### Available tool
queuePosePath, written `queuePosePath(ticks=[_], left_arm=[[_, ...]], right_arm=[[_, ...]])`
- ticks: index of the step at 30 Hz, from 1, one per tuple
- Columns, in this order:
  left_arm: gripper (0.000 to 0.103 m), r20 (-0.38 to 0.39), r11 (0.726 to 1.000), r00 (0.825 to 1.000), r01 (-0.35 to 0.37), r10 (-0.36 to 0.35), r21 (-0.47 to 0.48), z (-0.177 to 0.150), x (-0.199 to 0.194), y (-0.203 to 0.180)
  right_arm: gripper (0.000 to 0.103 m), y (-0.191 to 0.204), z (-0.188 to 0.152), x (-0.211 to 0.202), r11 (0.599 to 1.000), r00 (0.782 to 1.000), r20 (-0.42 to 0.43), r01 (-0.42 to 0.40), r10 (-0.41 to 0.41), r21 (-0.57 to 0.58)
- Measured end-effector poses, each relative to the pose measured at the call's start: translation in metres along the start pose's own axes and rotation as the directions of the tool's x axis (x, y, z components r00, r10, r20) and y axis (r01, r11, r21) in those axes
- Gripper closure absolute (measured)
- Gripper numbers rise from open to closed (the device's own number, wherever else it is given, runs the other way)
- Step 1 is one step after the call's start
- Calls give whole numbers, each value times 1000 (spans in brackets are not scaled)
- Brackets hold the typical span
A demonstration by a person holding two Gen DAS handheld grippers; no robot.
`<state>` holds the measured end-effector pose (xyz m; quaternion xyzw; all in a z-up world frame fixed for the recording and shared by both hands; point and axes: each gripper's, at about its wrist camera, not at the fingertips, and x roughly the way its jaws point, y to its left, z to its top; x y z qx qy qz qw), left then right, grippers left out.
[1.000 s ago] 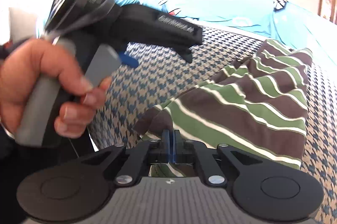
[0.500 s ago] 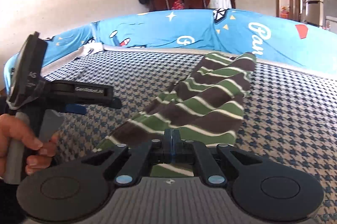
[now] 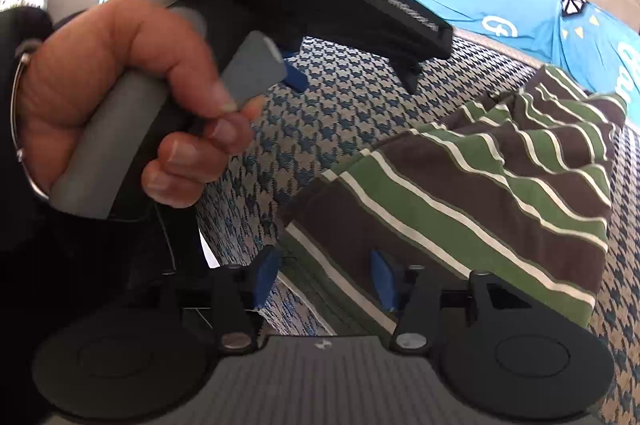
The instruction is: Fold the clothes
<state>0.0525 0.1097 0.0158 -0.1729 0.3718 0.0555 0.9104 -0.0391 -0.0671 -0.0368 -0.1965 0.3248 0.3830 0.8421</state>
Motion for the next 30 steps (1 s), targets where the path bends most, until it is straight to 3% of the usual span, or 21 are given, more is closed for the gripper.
queuePosePath(ticks=[4,6,7,9,11,18,25,28,30], left_arm=[[0,3,1000,1000,0,0,0,0,0,0],[0,4,1000,1000,0,0,-7,0,-1,1],[0,5,1000,1000,0,0,-10,1,-1,2],[0,5,1000,1000,-2,2,-17,1,-1,3],[0,4,1000,1000,-4,4,-23,1,-1,4],[0,-5,1000,1000,0,0,-10,0,1,1],[0,-22,1000,1000,9,-9,11,-2,4,-3],[0,-34,1000,999,10,-9,27,-4,7,-6],[0,-29,999,1000,0,1,32,-4,7,-7]], right_arm=[[56,9,-3,4,996,999,6,49,-49,-80],[78,9,-4,4,991,996,19,88,-86,-98],[79,7,-5,4,990,995,25,99,-97,-99],[94,-1,-4,0,995,996,36,88,-86,-48],[99,-7,-4,-4,996,996,44,84,-84,-11],[100,-34,4,-26,982,992,109,47,-68,185],[100,-84,11,-48,916,972,172,84,-163,393],[100,-107,6,-53,878,964,151,127,-219,461],[98,-113,2,-56,872,972,153,85,-179,482]])
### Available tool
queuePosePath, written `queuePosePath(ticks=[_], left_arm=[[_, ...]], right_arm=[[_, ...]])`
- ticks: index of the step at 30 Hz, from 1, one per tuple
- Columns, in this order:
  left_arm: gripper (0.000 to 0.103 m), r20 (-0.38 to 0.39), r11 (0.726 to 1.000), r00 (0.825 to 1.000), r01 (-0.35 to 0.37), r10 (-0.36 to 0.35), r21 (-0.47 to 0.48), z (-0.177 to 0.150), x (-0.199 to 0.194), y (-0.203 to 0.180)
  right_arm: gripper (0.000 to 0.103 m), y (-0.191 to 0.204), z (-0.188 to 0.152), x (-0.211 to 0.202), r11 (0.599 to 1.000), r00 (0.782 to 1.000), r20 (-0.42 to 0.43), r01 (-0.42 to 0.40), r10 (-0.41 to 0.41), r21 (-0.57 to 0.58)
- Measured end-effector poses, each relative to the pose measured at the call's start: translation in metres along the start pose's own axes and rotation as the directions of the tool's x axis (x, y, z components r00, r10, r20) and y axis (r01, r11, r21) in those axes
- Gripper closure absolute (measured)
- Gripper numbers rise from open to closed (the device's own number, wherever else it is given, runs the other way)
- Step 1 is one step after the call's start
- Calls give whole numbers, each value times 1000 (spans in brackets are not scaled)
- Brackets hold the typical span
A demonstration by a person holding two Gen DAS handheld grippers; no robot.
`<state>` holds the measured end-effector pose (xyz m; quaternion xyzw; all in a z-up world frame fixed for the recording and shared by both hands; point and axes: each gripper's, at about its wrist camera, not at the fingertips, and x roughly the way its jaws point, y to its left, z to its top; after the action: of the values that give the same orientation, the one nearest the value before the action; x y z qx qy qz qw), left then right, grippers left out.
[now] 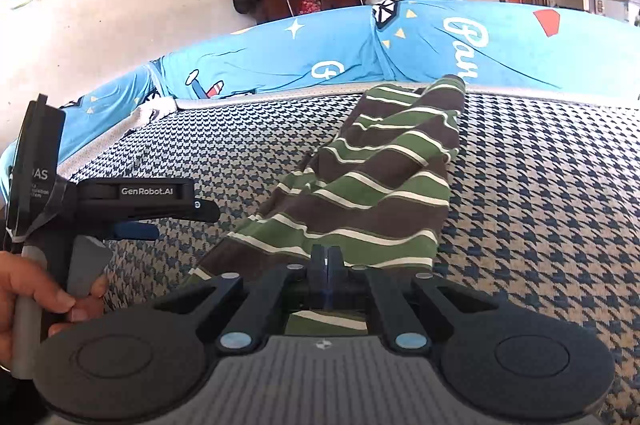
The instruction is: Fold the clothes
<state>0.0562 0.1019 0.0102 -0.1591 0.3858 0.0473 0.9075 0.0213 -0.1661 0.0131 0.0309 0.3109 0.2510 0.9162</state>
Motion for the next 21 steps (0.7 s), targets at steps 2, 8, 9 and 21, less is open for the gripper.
queuePosePath(ticks=[2,8,9,21], left_arm=[[0,5,1000,1000,-6,6,-9,1,0,2],[0,11,999,1000,-24,24,-22,1,-1,7],[0,11,999,1000,-23,24,-28,2,-1,8],[0,36,997,999,-12,15,-75,9,-10,21]], right_arm=[[98,9,-4,3,999,998,-35,-45,44,-15],[92,47,-19,7,981,981,-130,-158,143,-114],[90,53,-21,10,976,977,-155,-170,149,-134],[83,118,-53,23,897,945,-316,-205,78,-391]])
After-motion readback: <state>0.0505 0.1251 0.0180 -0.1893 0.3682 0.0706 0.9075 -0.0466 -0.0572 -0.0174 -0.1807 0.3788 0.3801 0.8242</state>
